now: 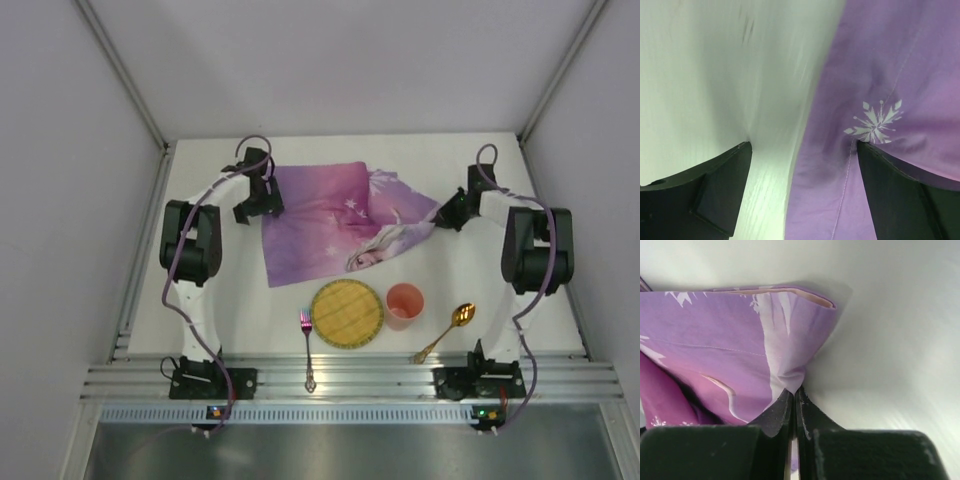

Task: Set the dinner table for one person

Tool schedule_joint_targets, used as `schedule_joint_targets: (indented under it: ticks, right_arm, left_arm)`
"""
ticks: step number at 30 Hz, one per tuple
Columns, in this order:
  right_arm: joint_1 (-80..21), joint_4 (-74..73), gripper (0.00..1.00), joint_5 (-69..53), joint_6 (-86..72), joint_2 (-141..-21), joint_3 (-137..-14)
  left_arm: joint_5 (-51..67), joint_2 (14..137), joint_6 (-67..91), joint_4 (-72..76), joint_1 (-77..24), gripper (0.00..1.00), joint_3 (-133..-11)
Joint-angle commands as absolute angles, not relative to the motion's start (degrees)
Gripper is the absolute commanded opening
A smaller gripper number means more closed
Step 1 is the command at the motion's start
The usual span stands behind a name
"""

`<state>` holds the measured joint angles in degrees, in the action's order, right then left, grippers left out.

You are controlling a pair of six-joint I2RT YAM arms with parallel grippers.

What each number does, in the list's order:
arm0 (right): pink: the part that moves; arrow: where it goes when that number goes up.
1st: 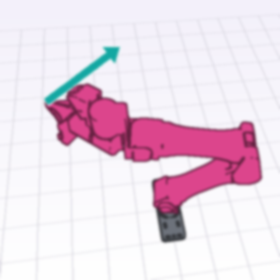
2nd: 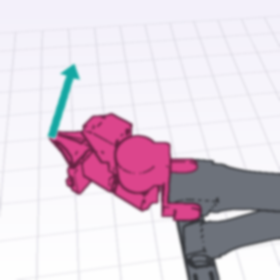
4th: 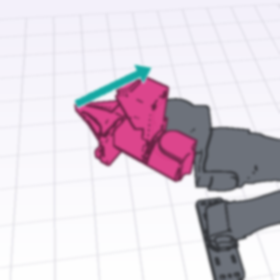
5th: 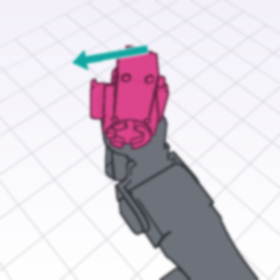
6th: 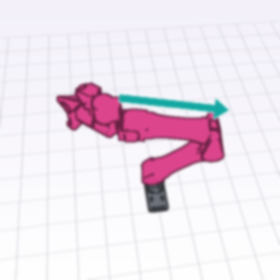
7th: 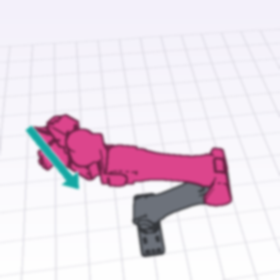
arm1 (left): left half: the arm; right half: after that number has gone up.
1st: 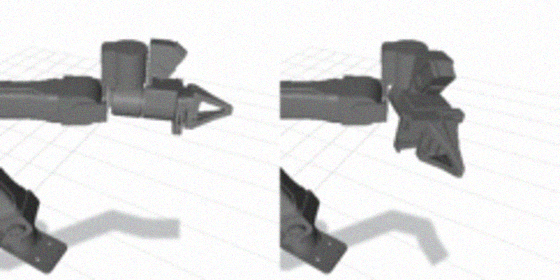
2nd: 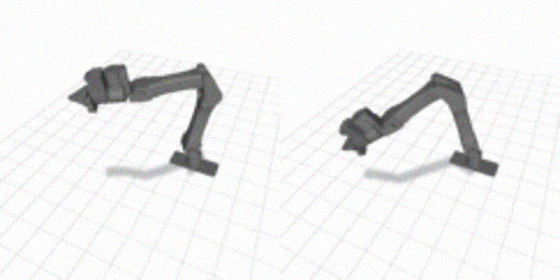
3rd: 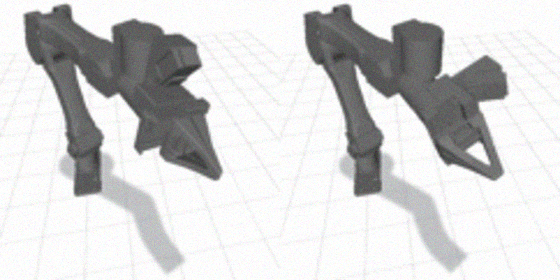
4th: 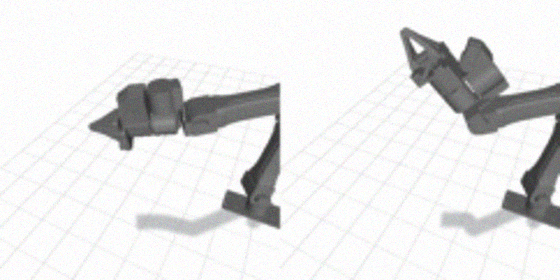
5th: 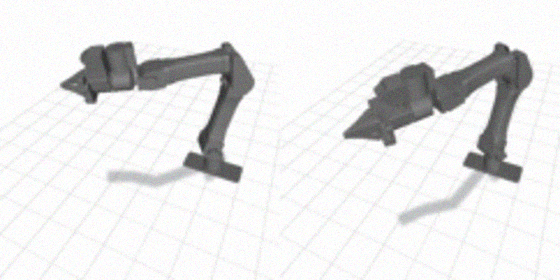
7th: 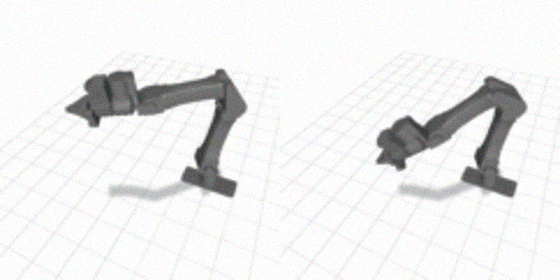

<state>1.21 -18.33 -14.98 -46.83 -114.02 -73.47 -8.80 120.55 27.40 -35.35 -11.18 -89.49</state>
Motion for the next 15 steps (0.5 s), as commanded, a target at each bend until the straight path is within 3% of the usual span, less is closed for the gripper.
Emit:
schedule_joint_targets:
  ticks: [1,9,10,11,13,15]
  right_arm:
    - [2.6,-22.4,0.0,-12.1,-43.2,-105.0,-66.9]
    - [3.4,-32.7,0.0,-8.4,-42.4,-90.4,-59.1]
    - [3.7,-34.3,0.0,-7.0,-42.3,-89.7,-59.5]
    - [3.9,-38.8,0.0,-6.6,-41.9,-89.0,-59.8]
    - [4.0,-44.6,0.0,-3.5,-41.9,-87.6,-60.5]
    - [4.0,-46.6,0.0,-1.5,-42.2,-84.5,-59.9]
  left_arm:
    - [-7.5,129.3,29.4,-37.9,-10.6,0.9,-91.5]
    - [-12.5,131.1,33.2,-43.6,-7.8,0.84,-98.2]
    - [-14.7,131.8,33.9,-45.2,-7.6,0.82,-101.0]
    - [-17.5,132.4,37.5,-52.5,-7.6,0.73,-103.2]
    - [-25.0,131.9,42.3,-57.5,-7.6,0.75,-104.6]
    - [-25.1,127.2,46.0,-55.3,-7.3,0.79,-100.9]
